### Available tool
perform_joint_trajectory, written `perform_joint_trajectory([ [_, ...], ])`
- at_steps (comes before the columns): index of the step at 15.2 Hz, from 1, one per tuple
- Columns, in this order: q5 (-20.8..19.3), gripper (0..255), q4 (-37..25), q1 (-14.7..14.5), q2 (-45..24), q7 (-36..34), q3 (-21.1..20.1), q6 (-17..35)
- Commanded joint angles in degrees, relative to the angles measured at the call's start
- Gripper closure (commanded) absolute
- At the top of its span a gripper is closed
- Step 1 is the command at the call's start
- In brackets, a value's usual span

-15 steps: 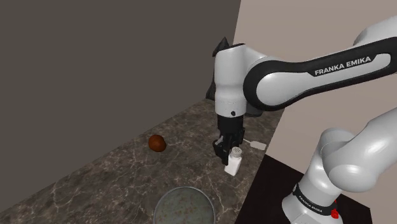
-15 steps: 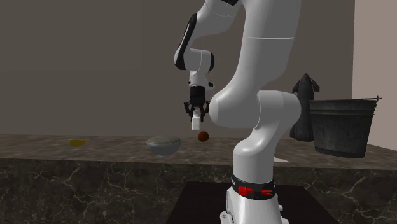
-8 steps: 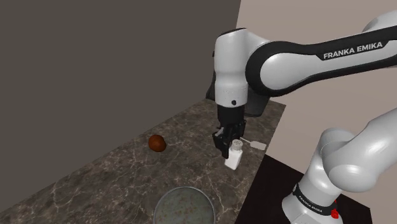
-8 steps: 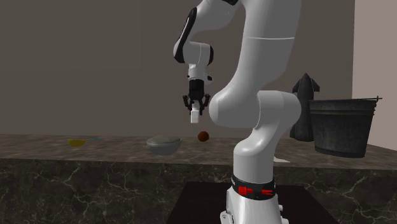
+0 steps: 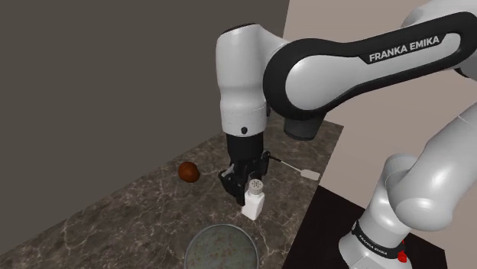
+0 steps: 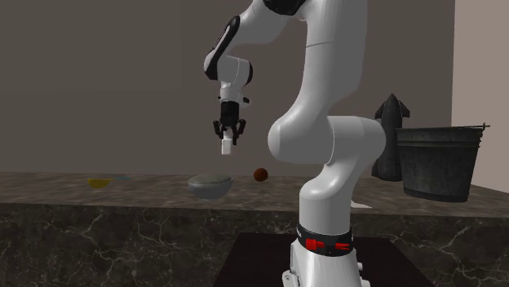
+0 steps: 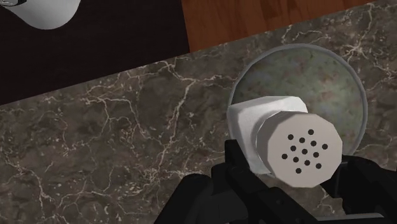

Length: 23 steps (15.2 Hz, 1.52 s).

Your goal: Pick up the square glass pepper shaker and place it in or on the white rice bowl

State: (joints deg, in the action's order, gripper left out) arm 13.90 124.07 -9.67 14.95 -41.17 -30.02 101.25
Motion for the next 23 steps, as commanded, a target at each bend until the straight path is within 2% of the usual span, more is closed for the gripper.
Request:
perform_joint_trajectory([
  [1,-1.0,255,-3.2,-0.4,-3.8,-3.2,-2.1,0.7],
  [5,-4.8,255,-11.8,-1.5,-12.7,-9.8,-5.5,0.7],
  [19,-6.5,255,-4.3,-2.1,-16.4,-10.2,-6.0,11.4],
  [23,-6.6,255,-4.1,-2.1,-16.6,-10.3,-6.0,11.8],
])
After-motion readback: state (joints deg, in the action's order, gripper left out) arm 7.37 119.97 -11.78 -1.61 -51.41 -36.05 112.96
